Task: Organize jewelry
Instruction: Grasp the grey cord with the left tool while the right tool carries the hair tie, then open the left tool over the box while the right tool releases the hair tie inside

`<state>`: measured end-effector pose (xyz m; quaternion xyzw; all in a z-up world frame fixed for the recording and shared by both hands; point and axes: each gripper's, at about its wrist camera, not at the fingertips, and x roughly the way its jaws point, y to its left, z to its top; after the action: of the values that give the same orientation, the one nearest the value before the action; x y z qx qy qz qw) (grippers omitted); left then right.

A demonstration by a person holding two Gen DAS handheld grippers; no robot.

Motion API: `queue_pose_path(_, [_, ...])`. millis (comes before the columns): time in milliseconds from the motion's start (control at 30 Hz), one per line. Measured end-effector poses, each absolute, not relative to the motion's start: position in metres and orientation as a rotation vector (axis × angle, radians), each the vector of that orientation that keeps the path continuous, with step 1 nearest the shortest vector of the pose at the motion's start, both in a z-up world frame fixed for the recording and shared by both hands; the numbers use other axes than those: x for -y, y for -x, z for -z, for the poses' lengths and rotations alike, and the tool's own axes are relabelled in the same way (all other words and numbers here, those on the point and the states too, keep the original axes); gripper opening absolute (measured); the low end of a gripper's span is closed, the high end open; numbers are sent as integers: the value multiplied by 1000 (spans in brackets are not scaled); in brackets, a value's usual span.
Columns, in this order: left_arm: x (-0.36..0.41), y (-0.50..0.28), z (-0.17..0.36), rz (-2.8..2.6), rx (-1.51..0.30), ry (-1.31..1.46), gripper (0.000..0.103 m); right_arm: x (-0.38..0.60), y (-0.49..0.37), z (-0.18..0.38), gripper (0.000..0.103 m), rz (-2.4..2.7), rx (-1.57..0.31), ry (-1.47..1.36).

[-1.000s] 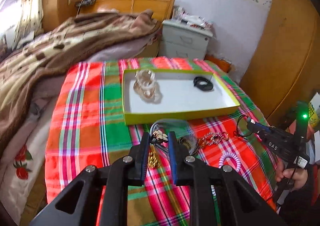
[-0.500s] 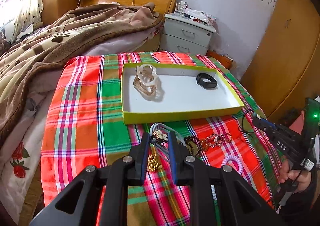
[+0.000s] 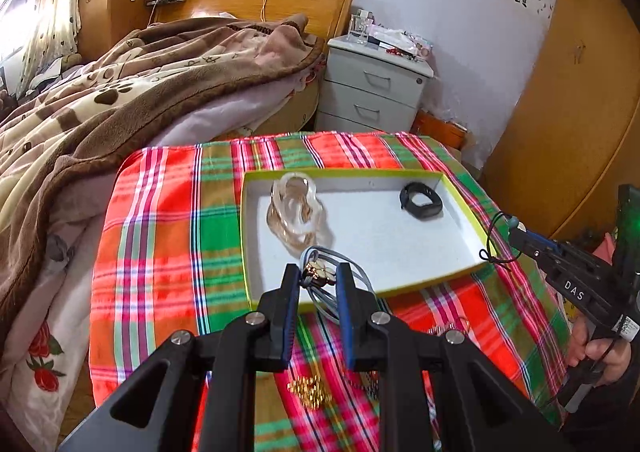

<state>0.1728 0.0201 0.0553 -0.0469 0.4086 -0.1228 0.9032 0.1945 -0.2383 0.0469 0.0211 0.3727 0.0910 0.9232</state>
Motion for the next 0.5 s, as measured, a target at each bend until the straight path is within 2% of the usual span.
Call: queue_pose_path(500, [-17,-206,-31,243,-903,122,19,185,-285,-39,14,-340,-847,-8])
